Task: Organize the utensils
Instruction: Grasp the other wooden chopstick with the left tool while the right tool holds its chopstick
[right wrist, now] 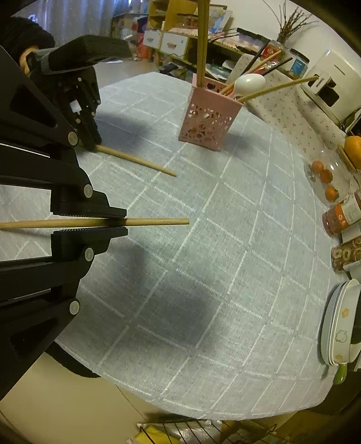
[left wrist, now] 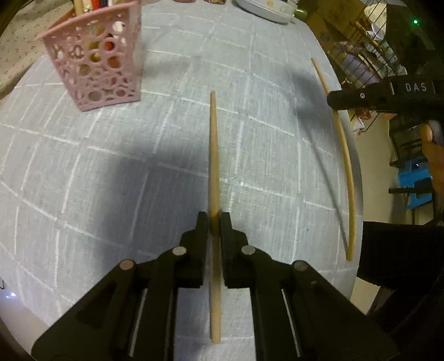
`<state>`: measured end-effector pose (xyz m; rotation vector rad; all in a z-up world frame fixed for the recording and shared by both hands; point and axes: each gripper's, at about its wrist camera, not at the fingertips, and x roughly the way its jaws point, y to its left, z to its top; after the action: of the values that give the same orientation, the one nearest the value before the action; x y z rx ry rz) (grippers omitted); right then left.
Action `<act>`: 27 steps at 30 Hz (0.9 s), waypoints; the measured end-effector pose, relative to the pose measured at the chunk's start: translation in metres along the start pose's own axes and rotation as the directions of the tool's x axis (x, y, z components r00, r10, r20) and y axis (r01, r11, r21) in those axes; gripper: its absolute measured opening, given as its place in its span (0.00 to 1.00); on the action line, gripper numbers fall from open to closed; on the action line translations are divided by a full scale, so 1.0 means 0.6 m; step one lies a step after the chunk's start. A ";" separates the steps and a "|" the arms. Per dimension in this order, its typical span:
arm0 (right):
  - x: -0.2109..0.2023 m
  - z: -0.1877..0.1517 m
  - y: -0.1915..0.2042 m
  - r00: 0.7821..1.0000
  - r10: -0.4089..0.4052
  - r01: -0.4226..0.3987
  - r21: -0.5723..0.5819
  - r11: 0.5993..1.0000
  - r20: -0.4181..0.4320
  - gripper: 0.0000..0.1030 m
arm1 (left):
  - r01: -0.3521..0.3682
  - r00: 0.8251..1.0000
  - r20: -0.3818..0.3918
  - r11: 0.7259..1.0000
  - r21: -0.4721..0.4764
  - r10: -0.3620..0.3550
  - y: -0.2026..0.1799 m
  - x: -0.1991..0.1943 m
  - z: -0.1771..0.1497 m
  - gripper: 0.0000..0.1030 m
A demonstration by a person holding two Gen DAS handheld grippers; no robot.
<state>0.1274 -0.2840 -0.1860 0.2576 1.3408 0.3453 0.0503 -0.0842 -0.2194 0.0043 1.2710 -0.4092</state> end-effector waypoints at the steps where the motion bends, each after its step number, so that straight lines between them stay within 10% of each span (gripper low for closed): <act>1: 0.001 -0.001 0.001 1.000 0.001 -0.001 0.000 1.000 -0.001 0.06 | 0.006 1.000 0.004 1.000 -0.003 -0.006 0.002 -0.001 0.004 0.09; 13: 0.027 -0.003 -0.003 0.999 -0.010 0.010 0.000 1.000 -0.033 0.06 | -0.003 0.997 0.076 1.000 0.021 0.002 -0.009 0.035 0.077 0.26; 16: 0.025 -0.005 0.004 1.000 -0.011 0.011 -0.013 1.000 -0.025 0.06 | 0.009 0.999 0.045 1.000 0.025 -0.010 -0.009 0.033 0.071 0.07; 27: -0.051 -0.033 0.060 0.990 0.009 0.002 -0.080 0.997 0.140 0.06 | 0.037 0.980 0.194 0.997 0.061 -0.049 -0.010 -0.091 0.018 0.07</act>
<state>0.0985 -0.2629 -0.1488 0.2138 1.1857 0.3765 0.0455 -0.0761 -0.1643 -0.0145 1.0666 -0.4718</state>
